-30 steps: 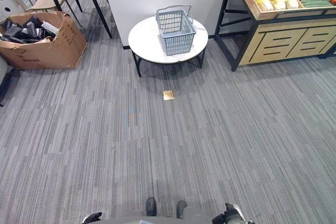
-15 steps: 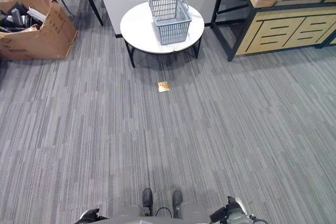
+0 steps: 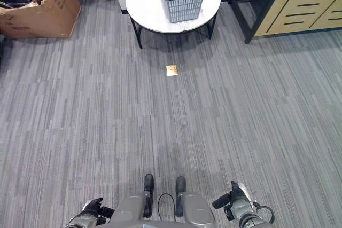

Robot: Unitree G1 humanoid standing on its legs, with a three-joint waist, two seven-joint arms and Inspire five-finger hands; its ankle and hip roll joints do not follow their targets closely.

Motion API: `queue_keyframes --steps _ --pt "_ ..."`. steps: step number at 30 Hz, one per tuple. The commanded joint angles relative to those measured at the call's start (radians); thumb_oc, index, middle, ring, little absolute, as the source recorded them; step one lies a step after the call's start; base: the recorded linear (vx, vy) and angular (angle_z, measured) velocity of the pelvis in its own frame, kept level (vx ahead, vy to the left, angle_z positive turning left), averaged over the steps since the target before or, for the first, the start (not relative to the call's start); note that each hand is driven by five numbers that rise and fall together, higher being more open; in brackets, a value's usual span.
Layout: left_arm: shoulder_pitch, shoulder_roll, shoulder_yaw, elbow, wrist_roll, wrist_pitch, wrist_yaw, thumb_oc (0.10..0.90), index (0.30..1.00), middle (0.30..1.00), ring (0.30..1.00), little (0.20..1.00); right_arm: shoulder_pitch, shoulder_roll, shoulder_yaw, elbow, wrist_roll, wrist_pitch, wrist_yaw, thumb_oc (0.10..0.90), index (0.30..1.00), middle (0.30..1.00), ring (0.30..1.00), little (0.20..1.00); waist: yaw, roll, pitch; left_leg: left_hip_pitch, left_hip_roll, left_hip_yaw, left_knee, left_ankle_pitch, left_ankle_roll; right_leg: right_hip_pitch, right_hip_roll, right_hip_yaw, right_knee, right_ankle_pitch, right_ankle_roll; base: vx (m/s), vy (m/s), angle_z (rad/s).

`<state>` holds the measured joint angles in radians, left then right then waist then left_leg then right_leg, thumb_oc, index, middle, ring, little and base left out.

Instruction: Get the vegetables into the basket

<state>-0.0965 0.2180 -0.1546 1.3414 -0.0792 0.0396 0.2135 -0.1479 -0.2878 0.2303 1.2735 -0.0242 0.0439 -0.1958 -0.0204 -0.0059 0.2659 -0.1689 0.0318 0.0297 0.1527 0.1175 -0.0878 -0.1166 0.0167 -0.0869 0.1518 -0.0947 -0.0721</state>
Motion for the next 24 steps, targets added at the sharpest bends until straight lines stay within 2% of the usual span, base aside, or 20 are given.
queue_keyframes --steps 1,2,6,8,10,12,14,17,18,19,21,24 --pt "0.012 0.012 -0.001 0.013 -0.001 0.012 0.033 0.900 1.000 1.000 1.000 1.000 0.044 -0.055 0.005 0.000 0.007 0.001 -0.028 0.900 1.000 1.000 1.000 1.000 -0.008 -0.014 -0.005 0.004 0.031 -0.004 0.000 -0.060 0.020 0.070 -0.041 0.037 -0.096 0.069 0.113 0.07 0.027 0.18" --pt "0.012 0.012 -0.001 0.013 -0.001 0.012 0.033 0.900 1.000 1.000 1.000 1.000 0.044 -0.055 0.005 0.000 0.007 0.001 -0.028 0.900 1.000 1.000 1.000 1.000 -0.008 -0.015 -0.006 0.004 0.030 -0.004 0.000 -0.060 0.021 0.071 -0.042 0.037 -0.096 0.069 0.113 0.13 0.064 0.14" --pt "0.028 0.008 -0.005 0.020 0.008 0.012 0.040 0.900 1.000 1.000 1.000 1.000 0.056 -0.062 0.003 0.001 -0.002 0.001 -0.034 0.900 1.000 1.000 1.000 1.000 0.013 -0.003 -0.018 -0.102 0.068 -0.024 -0.136 0.065 0.002 0.125 -0.037 0.069 -0.119 0.038 0.121 0.21 0.121 0.00" --pt "0.040 0.012 0.002 0.026 0.016 0.011 0.039 0.900 1.000 1.000 1.000 1.000 0.062 -0.061 0.002 0.004 -0.010 0.000 -0.031 0.900 1.000 1.000 1.000 1.000 0.028 -0.001 -0.023 -0.103 0.074 -0.036 -0.164 0.085 -0.006 0.161 -0.034 0.104 -0.120 0.022 0.126 0.26 0.161 -0.25" --pt "0.054 0.017 0.007 0.035 0.029 0.013 0.032 0.900 1.000 1.000 1.000 1.000 0.067 -0.054 -0.001 0.006 -0.016 -0.001 -0.023 0.900 1.000 1.000 1.000 1.000 0.035 -0.006 -0.039 -0.085 0.075 -0.023 -0.166 0.069 0.000 0.188 -0.040 0.135 -0.122 0.004 0.136 0.24 0.201 -0.76" --pt "0.059 0.023 0.004 0.039 0.041 0.014 0.033 0.900 1.000 1.000 1.000 1.000 0.077 -0.043 -0.001 0.011 -0.021 -0.002 -0.020 0.900 1.000 1.000 1.000 1.000 0.035 -0.014 -0.056 -0.071 0.073 -0.004 -0.165 0.067 0.008 0.193 -0.056 0.137 -0.114 0.000 0.143 0.18 0.207 -0.84" --pt "0.053 0.032 0.004 0.037 0.051 0.012 0.033 0.900 1.000 1.000 1.000 1.000 0.077 -0.032 -0.003 0.015 -0.019 -0.001 -0.015 0.900 1.000 1.000 1.000 1.000 0.033 -0.028 -0.064 -0.063 0.058 0.020 -0.152 0.038 0.029 0.188 -0.082 0.144 -0.093 0.003 0.165 0.17 0.255 -0.44" --pt "0.049 0.045 -0.003 0.032 0.062 0.011 0.035 0.900 1.000 1.000 1.000 1.000 0.074 -0.020 -0.004 0.015 -0.015 -0.002 -0.015 0.900 1.000 1.000 1.000 1.000 0.032 -0.042 -0.065 -0.055 0.041 0.045 -0.139 0.012 0.049 0.175 -0.104 0.163 -0.073 0.031 0.187 0.11 0.218 -0.10" --pt "0.044 0.054 -0.004 0.028 0.064 0.010 0.034 0.900 1.000 1.000 1.000 1.000 0.070 -0.014 0.001 0.012 -0.017 0.001 -0.013 0.900 1.000 1.000 1.000 1.000 0.032 -0.051 -0.064 -0.057 0.030 0.060 -0.124 -0.007 0.061 0.154 -0.119 0.173 -0.064 0.061 0.202 0.03 0.113 -0.12" --pt "0.044 0.054 -0.004 0.028 0.064 0.010 0.034 0.900 1.000 1.000 1.000 1.000 0.070 -0.014 0.001 0.012 -0.017 0.001 -0.013 0.900 1.000 1.000 1.000 1.000 0.032 -0.051 -0.064 -0.057 0.030 0.060 -0.124 -0.008 0.061 0.154 -0.119 0.173 -0.064 0.061 0.202 0.09 0.259 -0.19" --pt "0.039 0.064 -0.007 0.028 0.072 0.009 0.031 0.900 1.000 1.000 1.000 1.000 0.059 -0.008 0.003 0.005 -0.015 -0.001 -0.010 0.900 1.000 1.000 1.000 1.000 0.033 -0.066 -0.067 -0.061 0.005 0.077 -0.110 -0.039 0.083 0.137 -0.143 0.186 -0.058 0.119 0.219 0.09 0.245 -0.14" --pt "0.032 0.076 -0.006 0.027 0.074 0.010 0.029 0.900 1.000 1.000 1.000 1.000 0.048 -0.004 0.010 -0.005 -0.013 -0.002 -0.008 0.900 1.000 1.000 1.000 1.000 0.032 -0.075 -0.064 -0.060 -0.013 0.087 -0.106 -0.060 0.101 0.107 -0.149 0.201 -0.017 0.167 0.232 0.07 0.172 -0.26"
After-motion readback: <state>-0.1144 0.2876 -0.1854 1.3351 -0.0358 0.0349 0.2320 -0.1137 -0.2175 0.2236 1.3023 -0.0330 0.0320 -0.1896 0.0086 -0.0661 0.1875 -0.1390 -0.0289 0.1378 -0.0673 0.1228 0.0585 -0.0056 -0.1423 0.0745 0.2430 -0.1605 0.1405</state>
